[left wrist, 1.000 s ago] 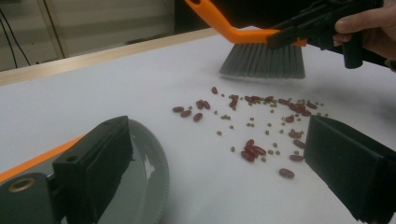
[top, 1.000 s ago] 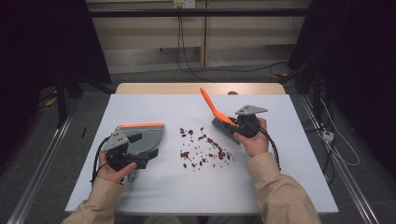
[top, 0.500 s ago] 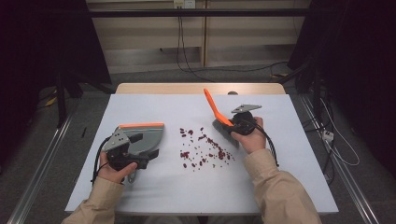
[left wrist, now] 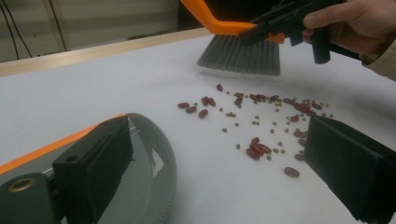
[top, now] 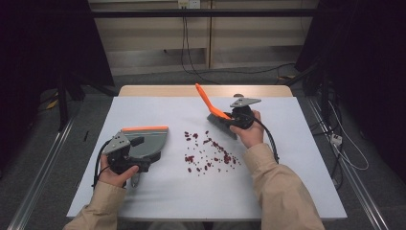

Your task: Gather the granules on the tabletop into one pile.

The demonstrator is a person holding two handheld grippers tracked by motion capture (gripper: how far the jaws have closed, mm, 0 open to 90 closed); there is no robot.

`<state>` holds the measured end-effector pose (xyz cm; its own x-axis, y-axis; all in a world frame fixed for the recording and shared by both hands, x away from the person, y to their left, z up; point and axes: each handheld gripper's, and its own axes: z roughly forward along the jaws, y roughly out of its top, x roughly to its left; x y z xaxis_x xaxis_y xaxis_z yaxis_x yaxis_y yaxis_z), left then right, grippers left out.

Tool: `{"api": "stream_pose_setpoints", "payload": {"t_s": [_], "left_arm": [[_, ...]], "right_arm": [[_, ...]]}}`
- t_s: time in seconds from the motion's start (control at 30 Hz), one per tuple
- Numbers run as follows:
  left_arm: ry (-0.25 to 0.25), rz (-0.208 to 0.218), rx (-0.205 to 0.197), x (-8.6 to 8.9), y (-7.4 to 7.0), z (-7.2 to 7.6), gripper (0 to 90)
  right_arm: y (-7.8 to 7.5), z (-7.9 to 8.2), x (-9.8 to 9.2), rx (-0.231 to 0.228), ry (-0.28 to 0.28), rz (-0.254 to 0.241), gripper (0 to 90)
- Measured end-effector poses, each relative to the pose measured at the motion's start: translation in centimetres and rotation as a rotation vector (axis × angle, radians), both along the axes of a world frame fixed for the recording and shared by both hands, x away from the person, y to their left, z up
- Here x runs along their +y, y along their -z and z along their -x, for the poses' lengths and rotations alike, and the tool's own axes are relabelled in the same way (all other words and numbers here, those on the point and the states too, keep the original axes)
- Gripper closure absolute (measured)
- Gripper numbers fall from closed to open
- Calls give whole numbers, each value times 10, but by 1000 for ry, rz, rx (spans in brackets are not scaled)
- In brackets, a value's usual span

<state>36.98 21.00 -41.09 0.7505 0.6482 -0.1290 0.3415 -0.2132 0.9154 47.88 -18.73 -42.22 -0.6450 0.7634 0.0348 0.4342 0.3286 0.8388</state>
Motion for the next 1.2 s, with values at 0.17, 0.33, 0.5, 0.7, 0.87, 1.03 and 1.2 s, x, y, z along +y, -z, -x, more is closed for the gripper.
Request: {"api": "stream_pose_setpoints", "payload": {"t_s": [0.17, 0.33, 0.5, 0.7, 0.87, 1.03, 1.2], "left_arm": [[-16, -3, 8, 3, 1, 0, 77], [-37, -3, 19, 8, 3, 0, 77], [-45, -5, 20, 9, 3, 0, 75], [-45, -14, 18, 10, 4, 1, 75], [-43, -16, 17, 10, 4, 2, 75], [-43, -11, 16, 10, 3, 3, 75], [-43, -13, 18, 10, 3, 4, 75]], "right_arm": [[6, -20, 20, -31, -80, 16, 711], [9, -35, 37, -70, -171, 35, 711], [14, -37, 45, -57, -237, 41, 711], [11, -26, 46, -62, -315, 87, 711], [9, -11, 48, -66, -357, 109, 711], [9, 3, 45, -71, -388, 109, 711], [9, 17, 42, -75, -415, 110, 710]]}}
